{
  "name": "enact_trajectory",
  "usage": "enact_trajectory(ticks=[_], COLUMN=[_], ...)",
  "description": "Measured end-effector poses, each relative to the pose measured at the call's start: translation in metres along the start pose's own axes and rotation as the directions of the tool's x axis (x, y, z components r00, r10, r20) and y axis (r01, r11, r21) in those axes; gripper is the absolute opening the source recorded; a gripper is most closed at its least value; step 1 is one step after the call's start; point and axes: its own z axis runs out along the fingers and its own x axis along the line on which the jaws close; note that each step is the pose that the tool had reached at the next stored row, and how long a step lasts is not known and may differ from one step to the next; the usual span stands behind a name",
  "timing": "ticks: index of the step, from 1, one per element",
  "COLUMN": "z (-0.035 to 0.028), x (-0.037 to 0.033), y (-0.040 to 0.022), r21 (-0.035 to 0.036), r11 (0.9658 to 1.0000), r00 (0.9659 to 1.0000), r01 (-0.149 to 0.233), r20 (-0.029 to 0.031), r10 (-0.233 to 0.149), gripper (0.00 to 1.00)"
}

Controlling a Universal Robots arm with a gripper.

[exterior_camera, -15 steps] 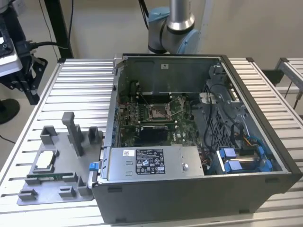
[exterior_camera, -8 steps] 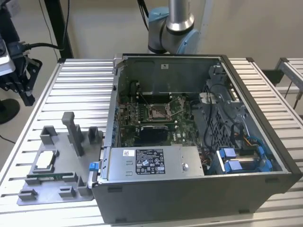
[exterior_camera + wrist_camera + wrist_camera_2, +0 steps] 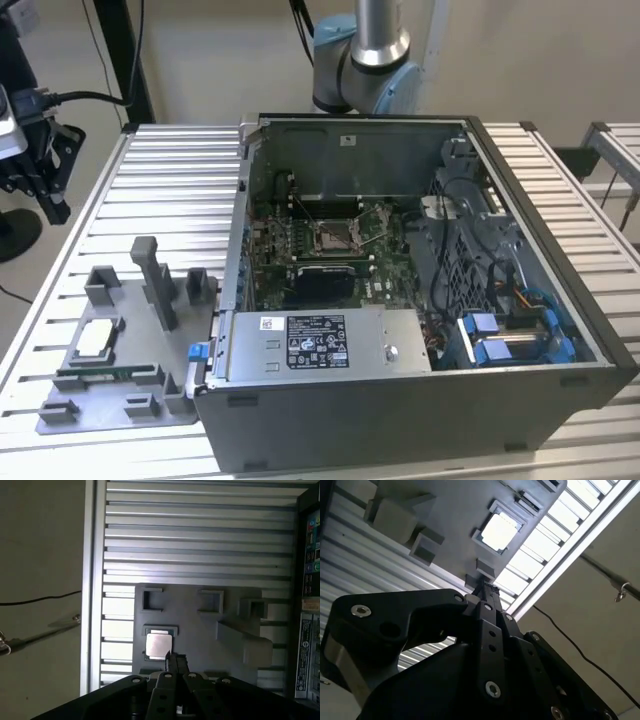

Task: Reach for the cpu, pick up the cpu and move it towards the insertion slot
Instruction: 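Reach for the cpu, then pick up the cpu and move it towards the insertion slot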

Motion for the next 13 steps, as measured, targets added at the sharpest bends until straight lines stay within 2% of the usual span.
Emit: enact_trajectory(ticks=[12, 13], z=[0.0, 0.0], x=[0.0002, 0.0002], y=[0.0, 0.0], r21=[0.0, 0.0], r11=[1.0, 1.0], r00=[1.0, 1.0], r01=[0.0, 0.0], r20=[0.0001, 0.0], r10=[0.0, 0.0], gripper=[0.0, 1.0])
